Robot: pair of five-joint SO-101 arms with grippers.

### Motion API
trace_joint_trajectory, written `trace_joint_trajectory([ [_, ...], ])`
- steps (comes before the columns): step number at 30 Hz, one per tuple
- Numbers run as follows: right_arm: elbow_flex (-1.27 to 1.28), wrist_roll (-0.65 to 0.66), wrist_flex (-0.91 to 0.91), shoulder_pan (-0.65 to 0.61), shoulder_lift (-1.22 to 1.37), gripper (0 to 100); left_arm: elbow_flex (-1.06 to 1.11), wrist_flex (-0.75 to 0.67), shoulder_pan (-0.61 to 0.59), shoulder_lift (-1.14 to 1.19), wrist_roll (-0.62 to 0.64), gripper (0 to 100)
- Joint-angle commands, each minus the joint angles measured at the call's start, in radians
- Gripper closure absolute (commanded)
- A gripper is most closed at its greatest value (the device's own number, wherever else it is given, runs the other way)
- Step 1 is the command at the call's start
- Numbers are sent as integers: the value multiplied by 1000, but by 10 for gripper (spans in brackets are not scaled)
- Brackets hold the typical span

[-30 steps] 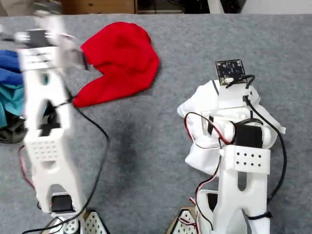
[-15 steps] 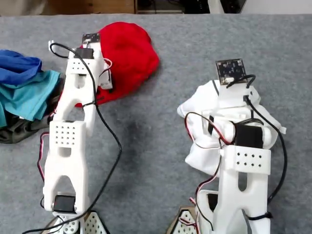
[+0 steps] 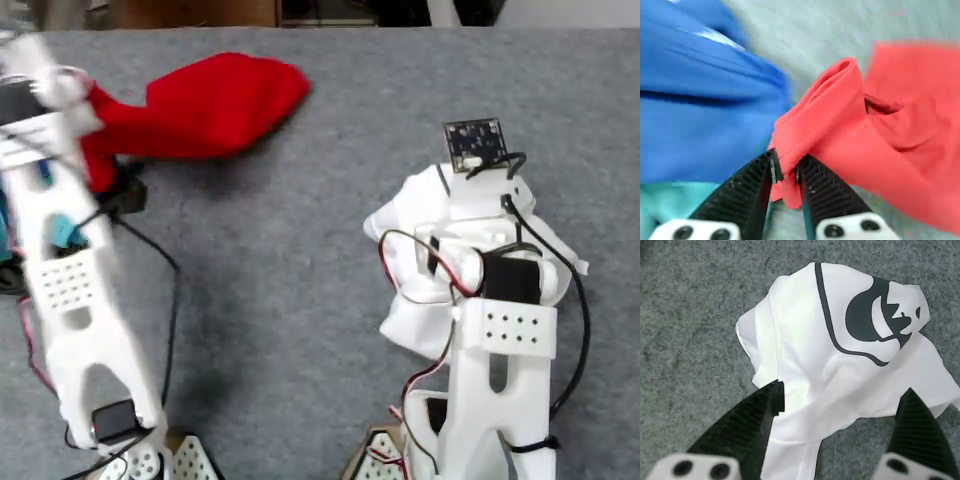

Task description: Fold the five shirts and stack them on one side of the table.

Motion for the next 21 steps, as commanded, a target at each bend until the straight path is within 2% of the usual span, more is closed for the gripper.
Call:
trace_joint_trajectory([
  [1,-2,0,-20,-13,-13,645,-64,-9,-152,-203,2,982],
  [6,-2,0,-20,-13,-13,645,-61,-9,-361,-377,2,982],
  [11,-2,0,-20,-13,-13,645,-61,-9,-545,-440,3,982],
  [18,-2,0,-20,-13,-13,645,38,25,-586,-305,3,981],
  [21,10,0,-20,-13,-13,645,81,37,-582,-265,-38,936],
])
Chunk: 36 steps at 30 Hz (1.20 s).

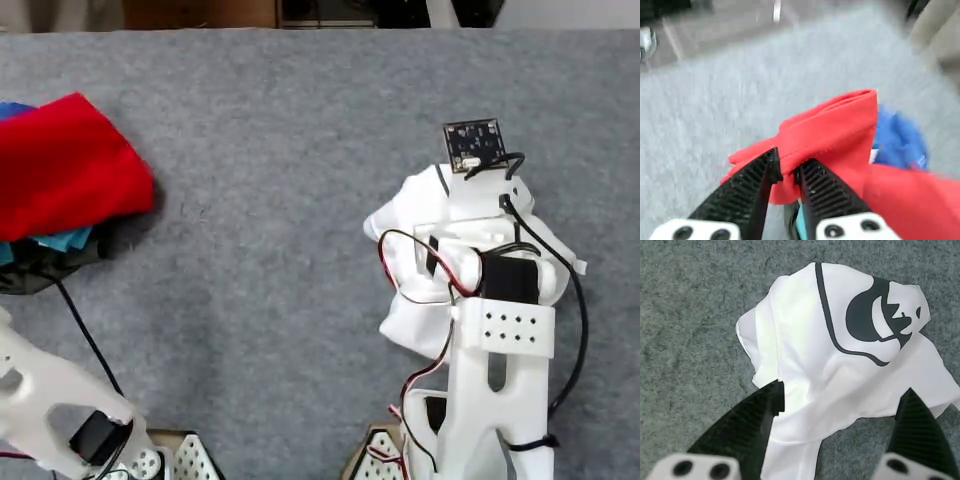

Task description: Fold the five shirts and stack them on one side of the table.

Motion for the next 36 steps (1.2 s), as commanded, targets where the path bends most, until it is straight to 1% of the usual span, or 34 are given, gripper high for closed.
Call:
trace_joint_trajectory([
  [1,15,0,-20,-13,-13,645,28,14,-6,-4,-40,908],
  [4,48,0,-20,-13,-15,645,32,14,-6,-56,-40,818],
  [6,64,0,-20,-13,-15,645,41,14,-6,-117,-40,776],
  [9,70,0,-28,-44,-15,645,41,15,-2,-220,-37,758],
  [12,70,0,-55,-96,-15,645,91,15,55,-318,-18,756],
  [16,70,0,-84,-177,-15,645,345,15,199,-450,-43,750],
  [19,71,0,-84,-236,-15,645,628,14,336,-535,-83,719],
  [21,71,0,-84,-252,-15,645,813,11,420,-567,-100,718],
  [23,71,0,-84,-255,-15,645,988,-37,482,-573,-110,714],
  [24,70,0,-84,-254,-15,645,1083,-100,488,-565,-112,714],
  [26,70,0,-84,-254,-15,645,1255,-272,488,-539,-112,714],
  [28,70,0,-84,-255,-15,645,1393,-416,486,-519,-112,714],
  [30,70,0,-84,-255,-15,645,1501,-509,480,-515,-117,716],
  [32,70,0,-84,-255,-15,645,1559,-509,479,-539,-161,718],
  [34,70,0,-84,-255,-15,645,1599,-453,488,-608,-184,724],
  [36,70,0,-87,-255,-15,645,1649,-410,499,-717,-172,771],
])
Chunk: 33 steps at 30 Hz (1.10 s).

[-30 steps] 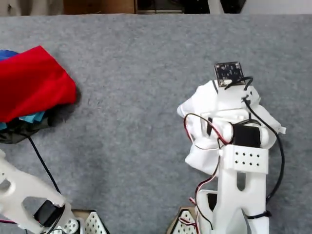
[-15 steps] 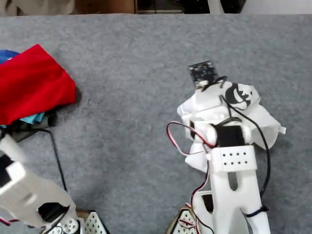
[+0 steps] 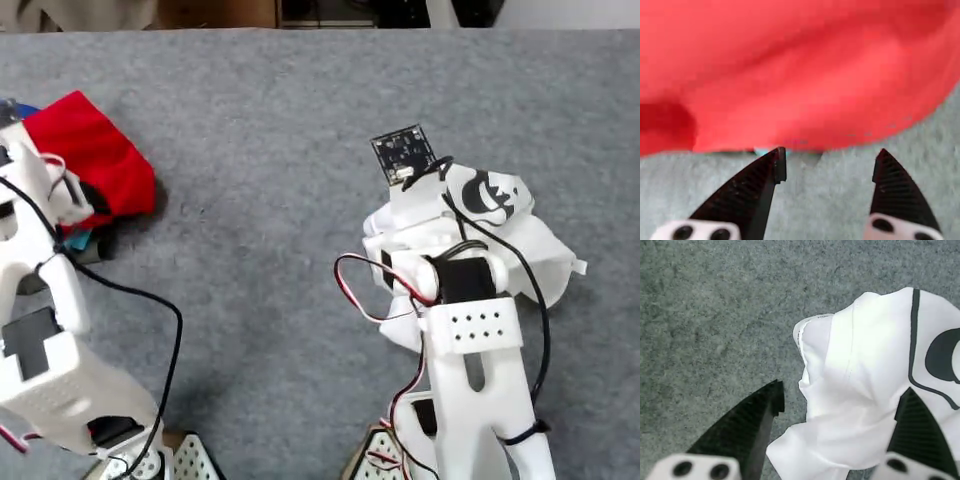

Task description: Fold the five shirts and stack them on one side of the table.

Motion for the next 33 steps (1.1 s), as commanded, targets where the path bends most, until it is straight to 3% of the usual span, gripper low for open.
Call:
trace_joint_trajectory([
  [1,-1,0,-28,-15,-15,645,80,44,35,-229,-6,802],
  [3,13,0,-48,-15,-15,645,184,37,54,-380,-8,843],
  [7,59,0,-84,-15,-15,645,425,14,121,-691,-9,830],
  [15,51,-2,-87,-10,-15,645,996,-304,175,-1193,-11,832],
  [20,50,-2,-126,-15,-13,645,1197,-310,209,-1497,-140,832],
  [28,59,-2,-150,-15,-13,645,1470,-293,207,-1903,-224,832],
  [33,61,-2,-147,-15,-13,645,1504,-253,198,-1923,-226,832],
])
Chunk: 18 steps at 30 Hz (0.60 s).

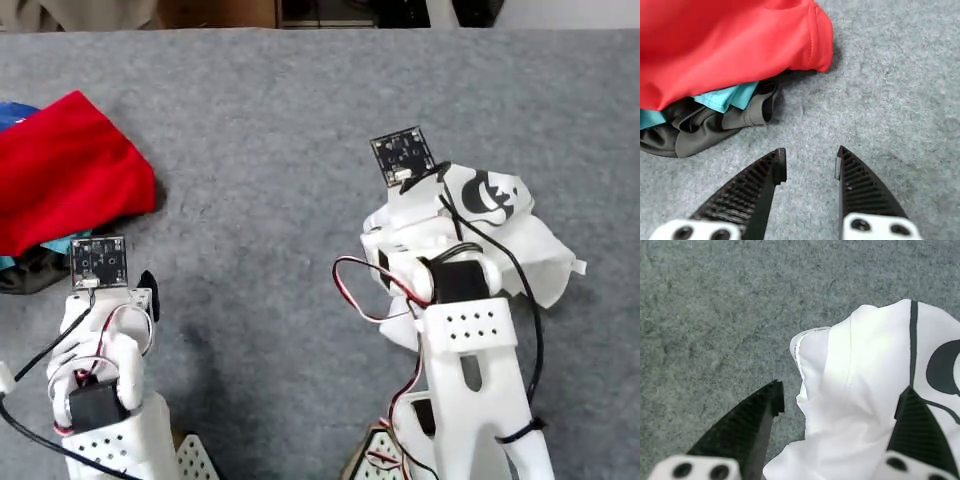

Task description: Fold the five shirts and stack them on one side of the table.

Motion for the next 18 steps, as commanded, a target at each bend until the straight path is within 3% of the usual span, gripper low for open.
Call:
trace_joint_trajectory([
  [1,-18,-2,-15,-15,-13,645,9,6,2,-4,-11,832],
  [9,41,-2,-18,-15,-13,645,138,12,14,-8,-6,833],
  [18,38,-2,-18,-12,-18,645,135,15,124,-10,-5,832],
])
